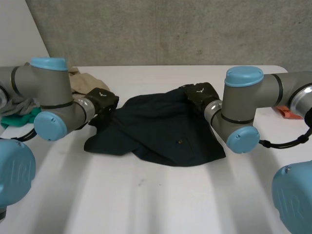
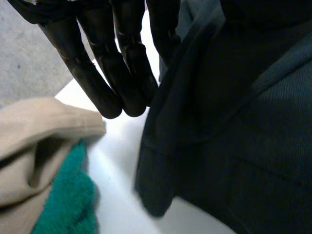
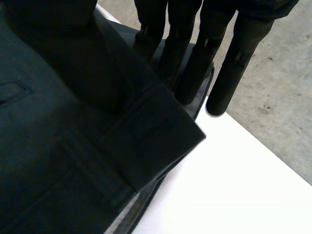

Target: Fold the laundry.

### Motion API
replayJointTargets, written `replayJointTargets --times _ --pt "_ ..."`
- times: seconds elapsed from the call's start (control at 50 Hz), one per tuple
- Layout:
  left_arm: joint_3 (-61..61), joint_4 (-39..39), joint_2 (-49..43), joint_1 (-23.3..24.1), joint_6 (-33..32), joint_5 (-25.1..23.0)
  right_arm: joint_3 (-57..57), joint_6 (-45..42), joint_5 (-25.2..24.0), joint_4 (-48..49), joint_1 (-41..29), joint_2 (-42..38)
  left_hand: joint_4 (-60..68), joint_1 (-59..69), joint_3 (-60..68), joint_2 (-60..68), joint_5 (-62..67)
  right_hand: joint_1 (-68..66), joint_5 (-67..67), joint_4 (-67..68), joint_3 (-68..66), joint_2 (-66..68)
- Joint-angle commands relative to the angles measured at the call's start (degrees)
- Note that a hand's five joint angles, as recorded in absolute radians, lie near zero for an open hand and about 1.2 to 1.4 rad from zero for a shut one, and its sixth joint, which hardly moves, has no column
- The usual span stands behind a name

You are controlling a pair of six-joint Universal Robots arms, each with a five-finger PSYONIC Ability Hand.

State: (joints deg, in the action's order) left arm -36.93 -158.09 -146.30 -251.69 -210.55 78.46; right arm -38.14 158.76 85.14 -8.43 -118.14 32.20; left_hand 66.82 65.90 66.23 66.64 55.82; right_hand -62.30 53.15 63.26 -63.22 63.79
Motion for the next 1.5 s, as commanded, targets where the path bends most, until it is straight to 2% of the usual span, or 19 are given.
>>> replayJointTargets --times 0.02,0.16,0.32,0.46,0.66,0.8,0.86,0.88,0.94,1.02,1.08,1.16,1.3,1.38,1.5 --pt "-2.35 0.06 8.65 1.90 1.80 0.73 0.96 1.90 0.82 -0.71 0.71 4.62 13.18 14.10 13.77 13.36 14.18 -17.70 16.85 16.74 -16.78 16.21" --pt "-7.19 0.15 25.78 3.39 5.40 1.79 -0.62 2.43 -1.02 -4.39 3.70 20.17 13.18 14.10 13.77 13.36 14.18 -17.70 16.85 16.74 -16.78 16.21" --pt "-11.41 0.94 46.86 3.22 11.03 1.70 -1.15 1.03 -4.10 -15.37 6.25 38.79 13.18 14.10 13.77 13.36 14.18 -17.70 16.85 16.74 -16.78 16.21" --pt "-10.97 2.61 55.85 2.60 13.40 -0.75 -2.46 0.06 -5.51 -18.02 7.04 46.81 13.18 14.10 13.77 13.36 14.18 -17.70 16.85 16.74 -16.78 16.21" --pt "-9.04 2.61 50.60 3.57 14.37 -1.03 -5.63 0.15 -5.95 -16.18 6.08 44.36 13.18 14.10 13.77 13.36 14.18 -17.70 16.85 16.74 -16.78 16.21" --pt "-3.42 -2.22 37.16 4.18 12.89 1.00 -5.89 1.11 -4.02 -10.04 5.38 35.05 13.18 14.10 13.77 13.36 14.18 -17.70 16.85 16.74 -16.78 16.21" --pt "2.11 -6.87 29.60 4.27 10.95 0.91 -4.84 2.25 -3.66 -2.32 4.59 29.61 13.18 14.10 13.77 13.36 14.18 -17.70 16.85 16.74 -16.78 16.21" --pt "6.30 -10.80 25.84 4.36 10.43 1.00 -3.79 2.43 -3.23 3.71 3.80 26.81 13.18 14.10 13.77 13.36 14.18 -17.70 16.85 16.74 -16.78 16.21" --pt "15.79 -18.71 19.94 4.71 9.89 2.04 -0.46 2.34 -2.00 13.83 3.44 22.93 13.18 14.10 13.77 13.36 14.18 -17.70 16.85 16.74 -16.78 16.21" --pt "23.90 -24.01 19.73 5.24 12.34 6.25 3.59 3.04 -0.16 24.04 3.27 23.34 13.18 14.10 13.77 13.36 14.18 -17.70 16.85 16.74 -16.78 16.21" --pt "23.84 -25.86 21.31 5.77 14.28 7.67 4.21 3.92 0.55 28.28 3.18 25.01 13.18 14.10 13.77 13.36 14.18 -17.70 16.85 16.74 -16.78 16.21" --pt "18.84 -28.32 24.39 6.03 15.96 8.12 4.13 5.33 0.29 30.14 3.18 26.51 13.18 14.10 13.77 13.36 14.18 -17.70 16.85 16.74 -16.78 16.21" --pt "0.13 -29.03 31.07 5.15 15.08 7.50 1.85 5.59 -0.59 22.77 3.70 26.60 13.18 14.10 13.77 13.36 14.18 -17.70 16.85 16.74 -16.78 16.21" --pt "-12.35 -29.03 34.15 5.24 14.03 7.24 -3.16 5.77 -1.29 18.55 4.49 26.43 13.18 14.10 13.77 13.36 14.18 -17.70 16.85 16.74 -16.78 16.21" --pt "-31.60 -29.30 35.56 6.12 9.37 7.15 -16.42 5.60 -3.93 15.55 5.28 25.02 13.18 14.10 13.77 13.36 14.18 -17.70 16.85 16.74 -16.78 16.21"
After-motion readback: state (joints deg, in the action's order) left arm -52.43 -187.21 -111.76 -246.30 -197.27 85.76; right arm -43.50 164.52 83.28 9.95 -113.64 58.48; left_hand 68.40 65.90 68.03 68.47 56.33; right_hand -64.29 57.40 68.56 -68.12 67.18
